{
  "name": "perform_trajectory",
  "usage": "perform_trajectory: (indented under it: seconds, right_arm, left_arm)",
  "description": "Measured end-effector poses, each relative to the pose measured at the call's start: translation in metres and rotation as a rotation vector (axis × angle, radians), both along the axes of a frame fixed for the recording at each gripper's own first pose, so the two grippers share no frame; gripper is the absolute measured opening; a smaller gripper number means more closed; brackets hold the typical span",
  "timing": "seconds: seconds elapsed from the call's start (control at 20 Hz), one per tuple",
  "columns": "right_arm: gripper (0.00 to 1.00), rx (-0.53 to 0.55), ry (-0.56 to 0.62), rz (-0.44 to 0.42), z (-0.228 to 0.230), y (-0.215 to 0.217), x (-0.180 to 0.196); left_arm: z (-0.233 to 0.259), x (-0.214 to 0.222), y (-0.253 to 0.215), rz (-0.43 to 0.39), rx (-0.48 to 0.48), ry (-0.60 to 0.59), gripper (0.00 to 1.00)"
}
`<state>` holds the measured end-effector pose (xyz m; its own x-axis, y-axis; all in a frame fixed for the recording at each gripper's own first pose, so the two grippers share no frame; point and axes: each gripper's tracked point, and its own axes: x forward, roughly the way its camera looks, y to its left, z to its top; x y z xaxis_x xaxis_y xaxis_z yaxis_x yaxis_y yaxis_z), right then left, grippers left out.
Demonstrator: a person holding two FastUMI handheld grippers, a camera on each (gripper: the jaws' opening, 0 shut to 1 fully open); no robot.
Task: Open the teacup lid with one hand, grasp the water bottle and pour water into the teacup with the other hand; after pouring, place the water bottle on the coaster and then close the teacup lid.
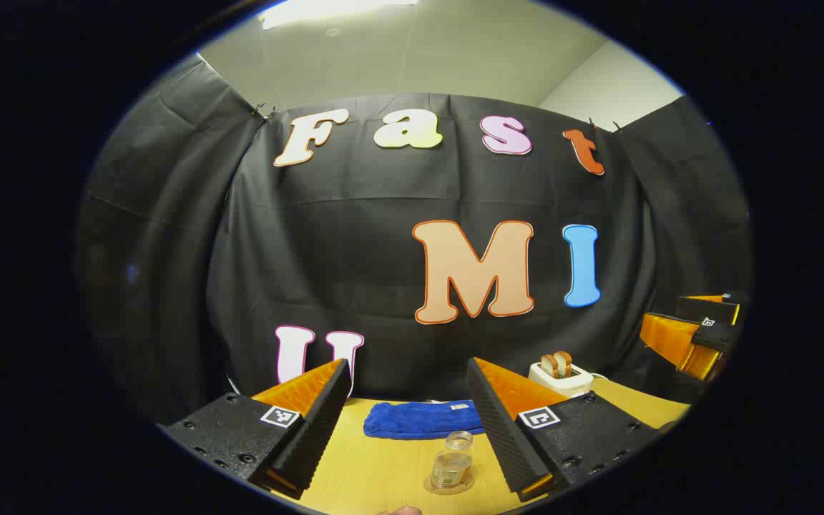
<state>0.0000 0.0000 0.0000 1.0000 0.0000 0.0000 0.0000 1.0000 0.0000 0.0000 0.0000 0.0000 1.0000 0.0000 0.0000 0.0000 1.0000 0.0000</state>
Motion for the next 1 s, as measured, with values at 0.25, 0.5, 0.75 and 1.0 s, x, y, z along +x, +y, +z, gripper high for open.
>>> perform_trajectory:
  seconds: [0.25,0.5,0.75,1.0]
  right_arm:
    - [0.94,0.001,0.004,0.038,-0.006,0.009,-0.001]
    - [0.97,0.04,0.011,0.063,-0.008,0.013,-0.003]
    - [0.94,0.029,0.014,0.062,-0.012,0.013,-0.002]
    - [0.94,0.039,0.02,0.05,-0.015,0.009,0.001]
  left_arm:
    - [0.001,-0.004,0.002,0.01,0.019,-0.004,0.95]
    - [-0.003,-0.007,0.001,0.009,0.021,0.003,0.95]
    - [-0.002,-0.006,0.0,0.009,0.024,0.001,0.95]
    - [-0.001,-0.007,-0.002,0.003,0.031,0.0,0.95]
